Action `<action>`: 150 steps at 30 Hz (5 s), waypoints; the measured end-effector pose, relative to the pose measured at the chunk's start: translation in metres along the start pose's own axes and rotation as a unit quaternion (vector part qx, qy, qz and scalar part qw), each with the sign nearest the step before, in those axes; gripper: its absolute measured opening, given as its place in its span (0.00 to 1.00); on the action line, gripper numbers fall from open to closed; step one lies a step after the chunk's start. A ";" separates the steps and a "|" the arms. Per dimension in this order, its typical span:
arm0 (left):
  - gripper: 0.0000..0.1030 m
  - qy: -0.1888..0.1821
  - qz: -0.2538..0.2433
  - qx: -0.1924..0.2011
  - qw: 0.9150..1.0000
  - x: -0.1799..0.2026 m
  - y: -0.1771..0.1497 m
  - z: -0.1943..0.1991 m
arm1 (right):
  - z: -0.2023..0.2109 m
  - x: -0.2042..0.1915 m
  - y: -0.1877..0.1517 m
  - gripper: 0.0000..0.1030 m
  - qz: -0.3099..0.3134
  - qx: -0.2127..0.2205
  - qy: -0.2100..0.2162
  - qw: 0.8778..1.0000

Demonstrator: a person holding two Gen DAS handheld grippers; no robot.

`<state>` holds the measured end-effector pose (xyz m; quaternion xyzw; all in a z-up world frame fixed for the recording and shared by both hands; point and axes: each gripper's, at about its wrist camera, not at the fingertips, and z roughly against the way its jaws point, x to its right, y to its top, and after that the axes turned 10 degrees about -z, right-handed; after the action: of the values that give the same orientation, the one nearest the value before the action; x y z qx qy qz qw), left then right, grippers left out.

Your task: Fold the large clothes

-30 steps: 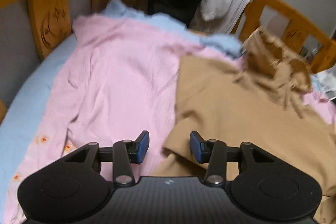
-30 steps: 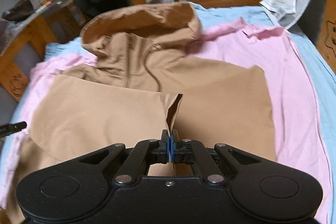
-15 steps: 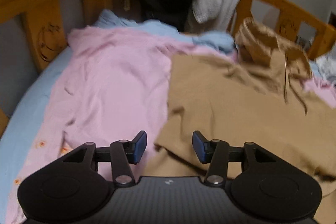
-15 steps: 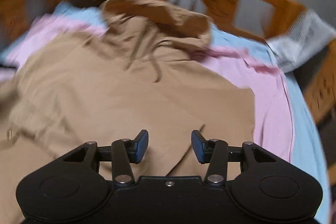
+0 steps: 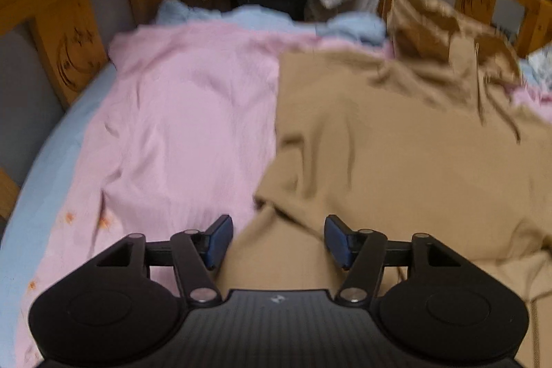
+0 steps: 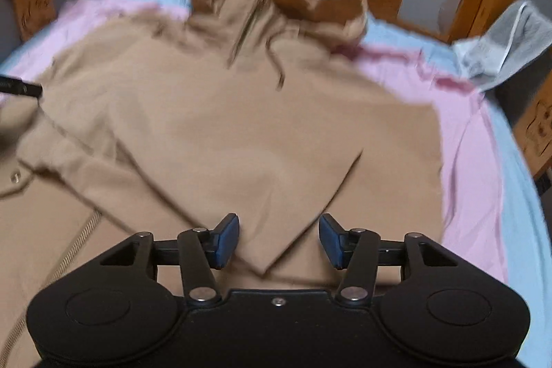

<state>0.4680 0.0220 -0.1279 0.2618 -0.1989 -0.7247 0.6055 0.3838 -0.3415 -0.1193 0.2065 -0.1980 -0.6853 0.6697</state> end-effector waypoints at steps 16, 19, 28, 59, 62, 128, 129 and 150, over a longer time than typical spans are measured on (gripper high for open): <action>0.91 -0.072 -0.066 0.068 0.993 0.002 -0.055 0.126 | 0.086 -0.020 -0.073 0.70 0.122 -0.056 0.011 0.991; 0.93 -0.085 -0.064 0.070 0.992 0.000 -0.072 0.144 | 0.090 -0.011 -0.103 0.71 0.104 -0.071 -0.080 0.989; 0.96 -0.106 -0.117 0.091 0.983 -0.006 -0.108 0.180 | 0.188 0.074 -0.169 0.78 -0.188 -0.062 -0.192 0.961; 0.61 -0.168 0.026 -0.103 0.980 -0.094 -0.113 0.094 | 0.138 0.104 -0.123 0.50 -0.195 -0.112 -0.017 0.974; 0.58 -0.173 0.008 -0.108 0.979 -0.091 -0.109 0.095 | 0.139 0.111 -0.122 0.52 -0.203 -0.104 -0.019 0.973; 0.76 -0.216 -0.030 -0.026 0.976 0.097 0.020 0.025 | -0.116 0.042 0.203 0.06 -0.148 0.124 -0.066 0.979; 0.74 -0.215 -0.027 -0.029 0.976 0.095 0.019 0.022 | -0.115 0.040 0.202 0.02 -0.139 0.134 -0.074 0.978; 0.74 -0.273 0.075 0.207 0.937 0.071 0.116 0.069 | -0.059 0.003 0.011 0.02 0.297 0.223 -0.101 0.923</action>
<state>0.5051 -0.0716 -0.0134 0.1577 -0.5209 -0.6638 0.5130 0.4258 -0.3442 -0.1626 0.2118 -0.4645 -0.4107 0.7555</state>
